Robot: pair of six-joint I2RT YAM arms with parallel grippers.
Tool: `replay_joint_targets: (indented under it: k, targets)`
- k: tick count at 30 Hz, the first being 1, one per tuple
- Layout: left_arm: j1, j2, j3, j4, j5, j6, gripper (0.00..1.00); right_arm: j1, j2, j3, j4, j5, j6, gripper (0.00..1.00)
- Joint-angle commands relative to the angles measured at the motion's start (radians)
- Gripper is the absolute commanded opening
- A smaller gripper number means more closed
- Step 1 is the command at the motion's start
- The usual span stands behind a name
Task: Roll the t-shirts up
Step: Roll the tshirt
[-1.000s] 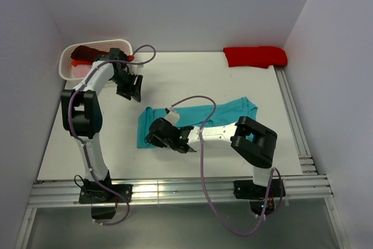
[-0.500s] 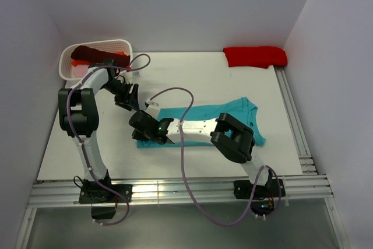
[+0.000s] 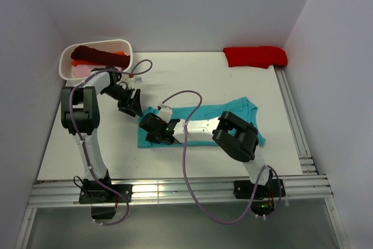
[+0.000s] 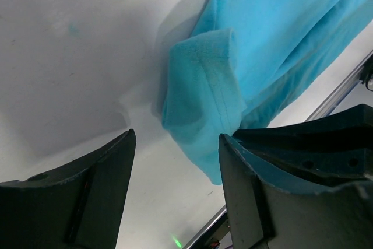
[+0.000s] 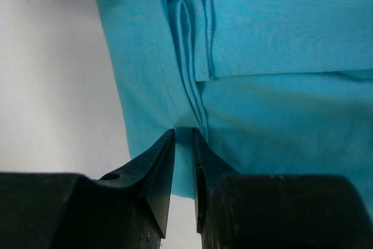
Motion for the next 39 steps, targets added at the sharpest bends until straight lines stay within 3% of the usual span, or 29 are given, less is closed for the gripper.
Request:
replay_joint_targets:
  k: [1,16,21,22,30,39]
  targets:
    - [0.0,0.006,-0.002,0.007,0.065,0.038,0.64,0.009,-0.053,-0.007,-0.063,0.063,0.006,0.25]
    - [-0.006,0.048,-0.007,0.08,0.037,-0.048,0.58,0.097,0.089,0.398,-0.394,0.228,-0.106,0.29]
    - [-0.027,0.055,-0.002,0.086,0.036,-0.063,0.54,0.11,0.183,0.511,-0.455,0.231,-0.112,0.37]
    - [-0.032,0.055,-0.001,0.088,0.034,-0.066,0.51,0.113,0.195,0.525,-0.465,0.234,-0.115,0.42]
    - [-0.062,0.046,-0.004,0.117,0.005,-0.109,0.37,0.14,0.295,0.662,-0.62,0.308,-0.103,0.52]
    - [-0.078,-0.007,-0.02,0.177,-0.116,-0.206,0.07,0.16,0.353,0.683,-0.635,0.25,-0.112,0.56]
